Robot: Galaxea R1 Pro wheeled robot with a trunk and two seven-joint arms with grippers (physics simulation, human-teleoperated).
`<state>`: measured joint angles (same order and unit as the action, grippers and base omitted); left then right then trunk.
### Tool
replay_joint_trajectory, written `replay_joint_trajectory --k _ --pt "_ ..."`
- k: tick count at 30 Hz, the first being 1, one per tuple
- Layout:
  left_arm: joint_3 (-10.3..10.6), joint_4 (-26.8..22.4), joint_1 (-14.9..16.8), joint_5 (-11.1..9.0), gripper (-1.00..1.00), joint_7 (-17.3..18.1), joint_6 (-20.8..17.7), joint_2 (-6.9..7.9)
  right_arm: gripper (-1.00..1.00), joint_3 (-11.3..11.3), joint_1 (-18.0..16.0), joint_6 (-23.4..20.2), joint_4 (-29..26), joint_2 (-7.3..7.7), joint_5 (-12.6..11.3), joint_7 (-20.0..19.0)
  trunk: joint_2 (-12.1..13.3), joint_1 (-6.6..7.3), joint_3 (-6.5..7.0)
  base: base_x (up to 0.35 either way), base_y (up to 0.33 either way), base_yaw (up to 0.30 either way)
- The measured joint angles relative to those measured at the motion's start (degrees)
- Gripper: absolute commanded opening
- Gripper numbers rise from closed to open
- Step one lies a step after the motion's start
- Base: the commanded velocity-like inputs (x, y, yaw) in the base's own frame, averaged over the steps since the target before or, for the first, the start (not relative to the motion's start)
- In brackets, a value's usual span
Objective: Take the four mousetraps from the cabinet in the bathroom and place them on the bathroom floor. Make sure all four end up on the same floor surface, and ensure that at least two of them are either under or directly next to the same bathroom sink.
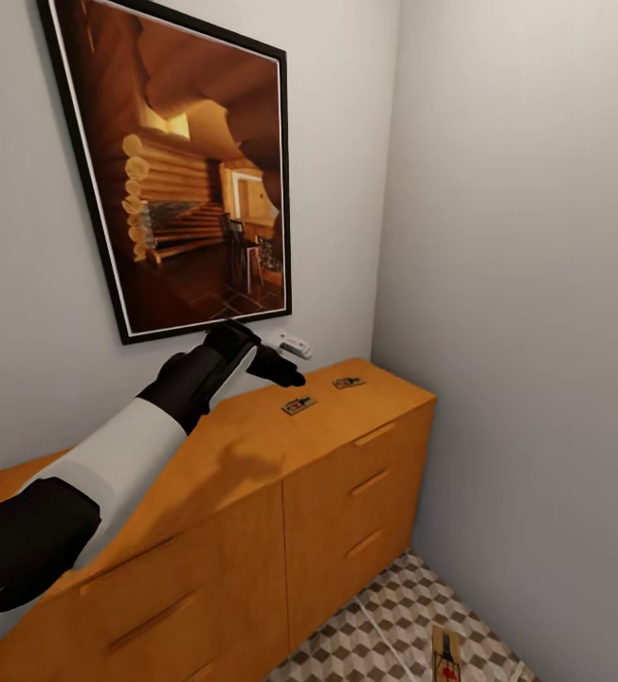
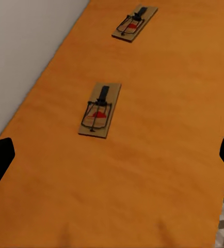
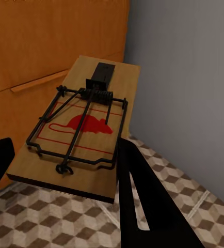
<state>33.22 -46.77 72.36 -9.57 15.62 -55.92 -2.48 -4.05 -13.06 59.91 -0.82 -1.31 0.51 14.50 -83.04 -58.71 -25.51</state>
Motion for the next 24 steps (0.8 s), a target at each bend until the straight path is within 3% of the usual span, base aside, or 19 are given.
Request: replay_joint_trajectory --k 7,14,24 --pt "1.2 0.8 0.0 0.0 1.00 0.1 0.1 0.00 -1.00 0.0 0.0 0.0 0.0 0.00 0.0 0.0 0.0 -0.01 0.00 0.104 0.000 0.000" --pt "1.4 2.4 0.0 0.2 1.00 5.8 0.8 0.13 -1.00 0.0 0.0 0.0 0.0 0.00 0.0 0.0 0.0 -0.02 0.00 0.009 0.000 0.000" --pt "1.8 3.1 0.0 0.2 1.00 7.4 2.6 1.35 -1.00 0.0 0.0 0.0 0.0 0.00 0.0 0.0 0.0 -0.02 0.00 0.000 0.000 0.000"
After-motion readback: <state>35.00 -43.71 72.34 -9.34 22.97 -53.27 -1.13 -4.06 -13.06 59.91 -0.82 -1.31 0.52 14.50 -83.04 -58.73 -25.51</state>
